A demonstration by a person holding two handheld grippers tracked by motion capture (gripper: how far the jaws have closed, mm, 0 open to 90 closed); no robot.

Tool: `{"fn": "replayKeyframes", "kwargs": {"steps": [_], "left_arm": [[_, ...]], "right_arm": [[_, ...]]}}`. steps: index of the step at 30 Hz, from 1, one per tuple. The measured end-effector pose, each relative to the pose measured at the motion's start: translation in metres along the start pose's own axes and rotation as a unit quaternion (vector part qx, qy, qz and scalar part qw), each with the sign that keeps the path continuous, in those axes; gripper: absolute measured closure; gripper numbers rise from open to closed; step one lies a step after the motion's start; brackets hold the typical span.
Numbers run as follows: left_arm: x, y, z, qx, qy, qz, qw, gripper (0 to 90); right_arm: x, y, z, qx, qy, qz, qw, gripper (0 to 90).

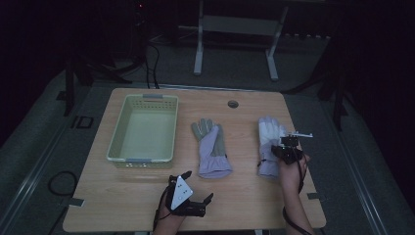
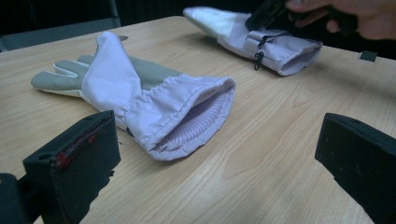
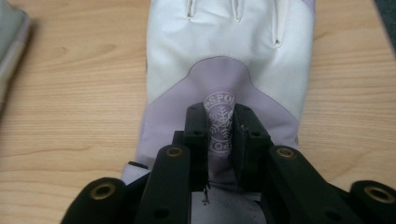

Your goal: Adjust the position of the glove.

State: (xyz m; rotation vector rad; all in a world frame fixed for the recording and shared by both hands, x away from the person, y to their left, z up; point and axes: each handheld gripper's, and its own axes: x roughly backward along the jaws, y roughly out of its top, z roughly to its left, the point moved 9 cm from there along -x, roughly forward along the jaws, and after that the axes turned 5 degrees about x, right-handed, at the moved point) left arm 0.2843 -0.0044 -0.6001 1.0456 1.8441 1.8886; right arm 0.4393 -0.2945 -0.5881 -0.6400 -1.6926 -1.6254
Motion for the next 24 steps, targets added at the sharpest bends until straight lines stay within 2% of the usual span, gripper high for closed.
{"fn": "replayKeyframes", "kwargs": {"steps": [5, 10, 13, 17, 19, 22, 24], "left_arm": [[0.0, 0.0, 0.0, 0.001, -0.003, -0.001, 1.0, 0.0], [0.0, 0.0, -0.001, -0.002, -0.001, -0.001, 1.0, 0.0], [0.0, 0.0, -0.001, -0.002, -0.002, -0.001, 1.0, 0.0], [0.0, 0.0, -0.001, -0.002, -0.003, 0.0, 1.0, 0.0], [-0.001, 0.0, -0.001, -0.002, -0.003, 0.0, 1.0, 0.0], [-0.001, 0.0, -0.001, -0.004, -0.003, 0.001, 1.0, 0.0], [-0.001, 0.0, -0.001, -0.003, -0.003, 0.001, 1.0, 0.0]], "right_arm": [[-0.01, -0.004, -0.001, 0.001, 0.004, 0.005, 1.0, 72.7], [-0.008, -0.001, -0.001, 0.015, 0.006, 0.006, 0.9998, 63.8], [0.002, 0.007, -0.002, 0.04, 0.014, -0.012, 0.999, 59.0], [0.019, 0.022, -0.005, 0.083, 0.036, -0.041, 0.9951, 52.2], [0.025, 0.027, -0.008, 0.106, 0.041, -0.046, 0.9924, 48.2], [0.028, 0.029, -0.009, 0.137, 0.064, -0.033, 0.9879, 46.9], [0.026, 0.027, -0.009, 0.153, 0.086, -0.013, 0.9843, 46.4]]}}
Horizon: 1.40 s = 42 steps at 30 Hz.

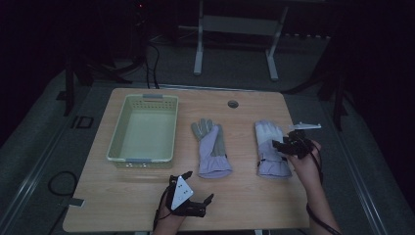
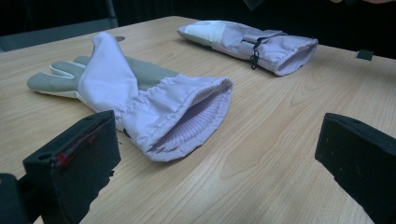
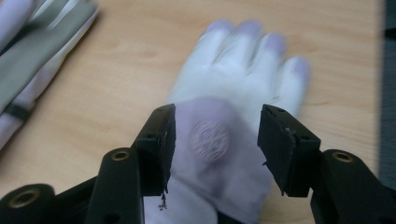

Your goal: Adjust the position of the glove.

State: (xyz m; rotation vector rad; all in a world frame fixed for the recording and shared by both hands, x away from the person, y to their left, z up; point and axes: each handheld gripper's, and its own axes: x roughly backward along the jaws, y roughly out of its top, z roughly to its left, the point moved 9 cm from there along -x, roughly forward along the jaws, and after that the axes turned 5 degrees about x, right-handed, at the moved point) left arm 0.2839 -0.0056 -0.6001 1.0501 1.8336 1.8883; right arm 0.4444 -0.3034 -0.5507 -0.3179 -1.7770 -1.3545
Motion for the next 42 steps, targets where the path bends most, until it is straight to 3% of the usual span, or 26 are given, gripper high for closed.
{"fn": "replayKeyframes", "kwargs": {"steps": [3, 5, 11, 14, 17, 24, 30, 33, 42], "left_arm": [[0.0, 0.0, 0.0, 0.0, 0.0, 0.0, 1.0, 0.0], [0.0, 0.0, 0.0, 0.0, 0.0, 0.0, 1.0, 0.0], [0.0, 0.0, 0.0, 0.001, 0.0, 0.0, 1.0, 0.0], [0.0, 0.0, 0.0, 0.001, 0.0, 0.0, 1.0, 0.0], [0.0, 0.0, 0.0, 0.0, 0.0, 0.0, 1.0, 0.0], [0.0, 0.0, 0.0, 0.001, 0.0, 0.0, 1.0, 0.0], [0.0, 0.0, 0.0, 0.001, 0.0, 0.001, 1.0, 0.1], [0.0, 0.0, 0.0, 0.003, -0.001, 0.0, 1.0, 0.0], [0.0, 0.0, 0.0, 0.002, -0.001, 0.001, 1.0, 0.0]], "right_arm": [[-0.007, -0.008, -0.003, 0.013, 0.008, 0.033, 0.9993, 46.3], [-0.012, -0.012, -0.006, 0.008, 0.008, 0.046, 0.9989, 46.4], [-0.031, -0.024, -0.003, -0.01, 0.022, 0.058, 0.998, 46.9], [-0.041, -0.029, -0.001, 0.002, 0.02, 0.066, 0.9976, 52.0], [-0.043, -0.03, 0.001, 0.002, 0.025, 0.061, 0.9978, 60.4], [-0.045, -0.032, 0.001, -0.012, 0.034, 0.039, 0.9986, 63.9], [-0.042, -0.032, 0.004, -0.028, 0.028, 0.031, 0.9988, 76.5], [-0.038, -0.03, 0.003, -0.041, 0.026, 0.026, 0.9985, 79.0], [-0.007, -0.009, -0.003, -0.046, 0.013, 0.001, 0.9988, 80.4]]}}
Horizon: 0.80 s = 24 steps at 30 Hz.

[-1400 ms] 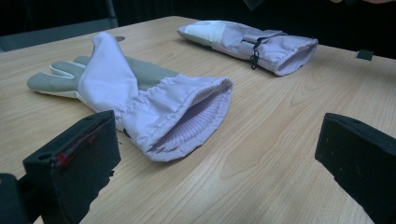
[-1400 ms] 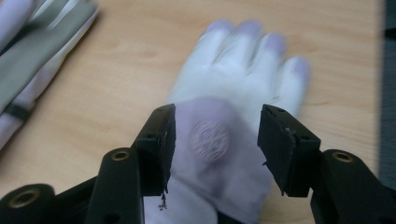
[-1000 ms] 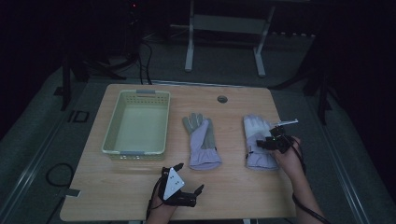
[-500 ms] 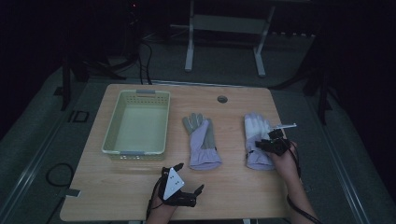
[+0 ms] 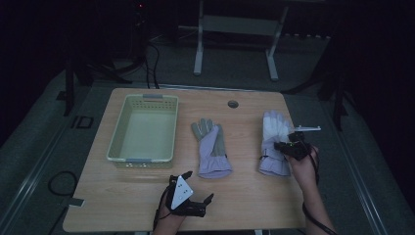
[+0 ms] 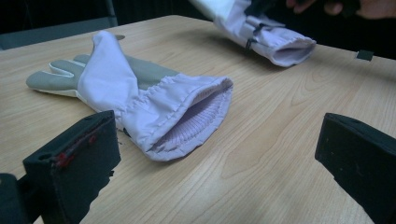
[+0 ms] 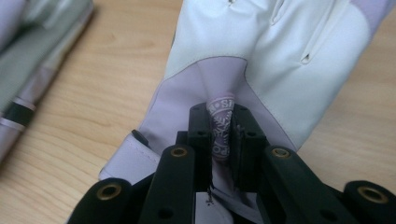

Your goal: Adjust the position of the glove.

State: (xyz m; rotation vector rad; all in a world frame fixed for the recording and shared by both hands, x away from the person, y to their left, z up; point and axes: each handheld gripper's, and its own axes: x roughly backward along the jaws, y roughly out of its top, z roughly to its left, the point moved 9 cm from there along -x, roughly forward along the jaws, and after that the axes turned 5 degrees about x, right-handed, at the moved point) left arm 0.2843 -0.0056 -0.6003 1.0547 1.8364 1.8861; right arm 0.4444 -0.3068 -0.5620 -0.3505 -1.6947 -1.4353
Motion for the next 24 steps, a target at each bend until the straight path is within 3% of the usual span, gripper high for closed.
{"fn": "replayKeyframes", "kwargs": {"steps": [13, 19, 24], "left_arm": [[0.0, 0.0, 0.0, -0.001, 0.001, 0.001, 1.0, 0.0], [0.0, 0.0, 0.0, 0.0, 0.001, 0.0, 1.0, 0.0], [0.0, 0.0, 0.0, -0.001, 0.001, 0.0, 1.0, 0.0]], "right_arm": [[0.04, 0.046, 0.008, 0.013, -0.006, -0.026, 0.9996, 80.6], [0.052, 0.066, 0.022, 0.03, 0.001, -0.031, 0.9991, 80.6], [0.057, 0.081, 0.043, 0.043, 0.015, -0.033, 0.9984, 80.5]]}}
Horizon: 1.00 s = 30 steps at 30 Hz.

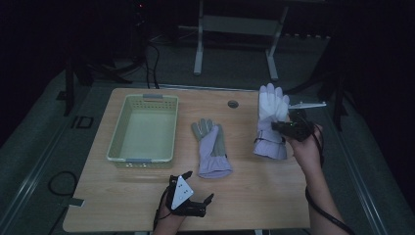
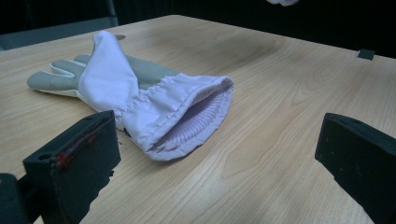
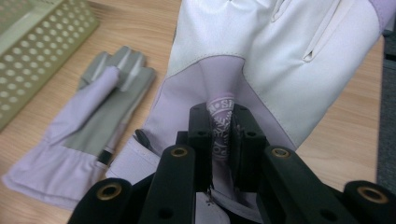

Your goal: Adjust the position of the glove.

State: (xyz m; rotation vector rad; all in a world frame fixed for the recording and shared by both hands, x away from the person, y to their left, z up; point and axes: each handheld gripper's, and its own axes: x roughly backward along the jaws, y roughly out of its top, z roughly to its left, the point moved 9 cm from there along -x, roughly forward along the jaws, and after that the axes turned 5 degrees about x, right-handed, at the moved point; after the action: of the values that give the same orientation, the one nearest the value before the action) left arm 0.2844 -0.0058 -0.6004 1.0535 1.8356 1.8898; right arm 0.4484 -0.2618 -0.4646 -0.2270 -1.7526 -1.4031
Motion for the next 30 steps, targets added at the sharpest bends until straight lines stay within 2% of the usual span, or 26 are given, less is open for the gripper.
{"fn": "replayKeyframes", "kwargs": {"steps": [3, 4, 5, 6, 10, 11, 12, 13, 14, 16, 17, 19, 20, 23, 28, 29, 30], "left_arm": [[0.0, 0.0, 0.0, 0.0, 0.0, 0.0, 1.0, 0.0], [0.0, 0.0, 0.0, 0.0, 0.0, 0.0, 1.0, 0.0], [0.0, 0.0, 0.0, 0.0, 0.0, 0.0, 1.0, 0.0], [0.0, 0.0, 0.0, 0.0, 0.0, 0.0, 1.0, 0.1], [0.0, 0.0, 0.0, -0.001, -0.001, -0.001, 1.0, 0.0], [0.0, 0.0, 0.0, -0.001, -0.001, -0.001, 1.0, 0.0], [0.0, 0.0, 0.0, 0.0, -0.002, -0.001, 1.0, 0.0], [0.0, 0.0, 0.0, 0.0, -0.002, -0.001, 1.0, 0.0], [0.0, 0.0, -0.001, 0.0, -0.002, -0.001, 1.0, 0.0], [0.0, 0.0, -0.001, 0.0, -0.002, -0.001, 1.0, 0.0], [0.0, 0.0, -0.001, 0.0, -0.003, -0.001, 1.0, 0.0], [0.0, 0.0, -0.001, 0.0, -0.003, -0.001, 1.0, 0.0], [0.0, 0.0, -0.001, -0.001, -0.003, -0.001, 1.0, 0.0], [0.0, 0.0, -0.001, -0.004, -0.003, -0.001, 1.0, 0.0], [0.0, 0.0, -0.001, -0.001, -0.003, 0.0, 1.0, 0.0], [0.0, 0.0, -0.001, -0.001, -0.003, 0.0, 1.0, 0.0], [0.0, 0.0, -0.001, 0.0, -0.003, 0.0, 1.0, 0.0]], "right_arm": [[-0.001, 0.005, 0.007, 0.006, 0.005, -0.002, 1.0, 80.4], [-0.002, 0.009, 0.015, 0.009, 0.008, -0.002, 0.9999, 80.4], [-0.002, 0.009, 0.015, 0.009, 0.008, -0.002, 0.9999, 80.4], [-0.004, 0.013, 0.024, 0.016, 0.011, -0.001, 0.9998, 80.4], [-0.011, 0.019, 0.041, 0.022, 0.02, 0.006, 0.9996, 80.3], [-0.011, 0.019, 0.041, 0.022, 0.02, 0.006, 0.9996, 80.3], [-0.016, 0.023, 0.052, 0.026, 0.027, 0.008, 0.9993, 80.3], [-0.016, 0.023, 0.052, 0.026, 0.027, 0.008, 0.9993, 80.3], [-0.02, 0.025, 0.06, 0.029, 0.032, 0.011, 0.999, 80.3], [-0.021, 0.026, 0.064, 0.032, 0.034, 0.011, 0.9988, 80.3], [-0.026, 0.028, 0.075, 0.036, 0.04, 0.016, 0.9984, 80.3], [-0.028, 0.029, 0.079, 0.038, 0.043, 0.017, 0.9982, 80.3], [-0.031, 0.031, 0.09, 0.042, 0.049, 0.017, 0.9978, 80.3], [-0.036, 0.033, 0.108, 0.048, 0.061, 0.019, 0.9968, 80.2], [-0.042, 0.036, 0.133, 0.063, 0.067, 0.028, 0.9953, 80.2], [-0.042, 0.036, 0.133, 0.063, 0.067, 0.028, 0.9953, 80.2], [-0.044, 0.036, 0.141, 0.068, 0.07, 0.033, 0.9947, 80.2]]}}
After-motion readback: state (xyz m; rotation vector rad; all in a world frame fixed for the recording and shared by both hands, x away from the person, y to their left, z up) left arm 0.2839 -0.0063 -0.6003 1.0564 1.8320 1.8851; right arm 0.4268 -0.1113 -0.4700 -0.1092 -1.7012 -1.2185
